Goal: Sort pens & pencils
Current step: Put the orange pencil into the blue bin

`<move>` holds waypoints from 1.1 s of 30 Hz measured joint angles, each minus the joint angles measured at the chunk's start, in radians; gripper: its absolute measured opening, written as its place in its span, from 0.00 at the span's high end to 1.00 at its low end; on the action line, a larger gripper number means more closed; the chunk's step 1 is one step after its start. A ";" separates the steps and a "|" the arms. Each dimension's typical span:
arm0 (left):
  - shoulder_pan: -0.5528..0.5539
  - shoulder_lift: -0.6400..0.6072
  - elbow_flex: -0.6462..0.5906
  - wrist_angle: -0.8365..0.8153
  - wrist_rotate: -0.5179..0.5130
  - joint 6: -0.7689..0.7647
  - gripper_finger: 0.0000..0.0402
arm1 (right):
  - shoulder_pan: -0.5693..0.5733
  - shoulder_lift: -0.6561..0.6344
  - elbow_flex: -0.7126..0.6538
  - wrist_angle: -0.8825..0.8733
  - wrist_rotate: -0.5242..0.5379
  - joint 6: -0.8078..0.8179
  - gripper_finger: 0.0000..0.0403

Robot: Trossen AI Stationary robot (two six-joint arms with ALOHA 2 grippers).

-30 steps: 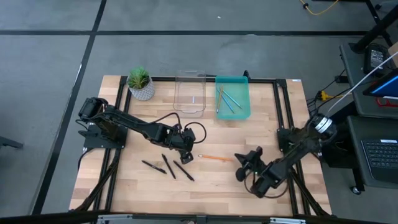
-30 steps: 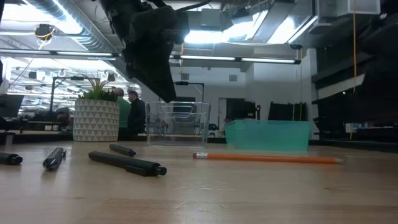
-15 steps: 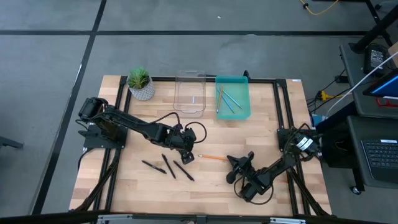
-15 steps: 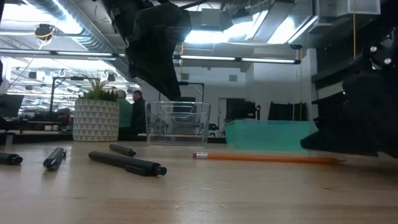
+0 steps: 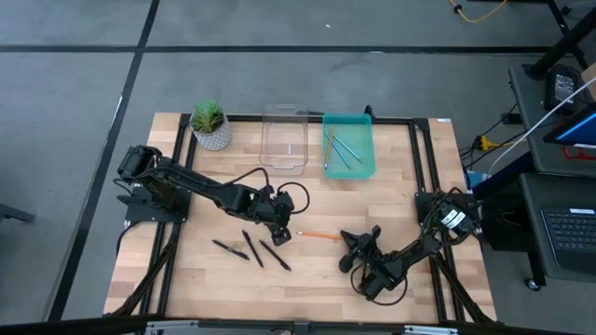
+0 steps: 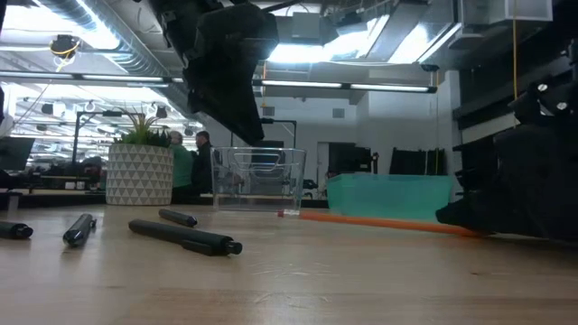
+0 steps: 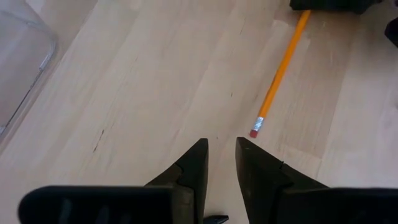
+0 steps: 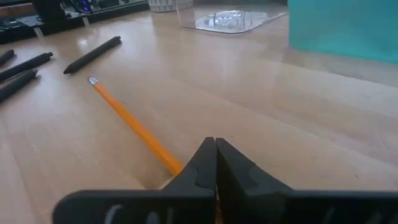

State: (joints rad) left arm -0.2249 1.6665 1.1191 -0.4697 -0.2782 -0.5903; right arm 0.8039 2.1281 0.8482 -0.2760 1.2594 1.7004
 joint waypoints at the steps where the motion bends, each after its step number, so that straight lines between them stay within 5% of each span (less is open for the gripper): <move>1: 0.000 0.000 0.000 0.000 0.004 0.004 0.81 | 0.000 0.000 0.000 0.000 -0.003 0.000 1.00; 9: -0.006 0.000 0.000 0.123 0.104 0.142 0.78 | -0.001 0.001 -0.001 0.000 -0.024 0.000 1.00; 18: -0.002 0.085 0.000 0.203 0.190 0.178 0.61 | 0.000 0.002 -0.002 0.001 -0.023 0.001 1.00; 26: -0.003 0.205 0.005 0.265 0.080 0.226 0.56 | -0.001 0.003 -0.002 0.001 -0.023 0.001 1.00; 33: -0.004 0.256 0.006 0.325 0.123 0.235 0.56 | -0.001 0.003 -0.002 0.000 -0.022 0.001 1.00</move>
State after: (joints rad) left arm -0.2287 1.9223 1.1247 -0.1444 -0.1551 -0.3550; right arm 0.8032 2.1315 0.8459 -0.2756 1.2370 1.7016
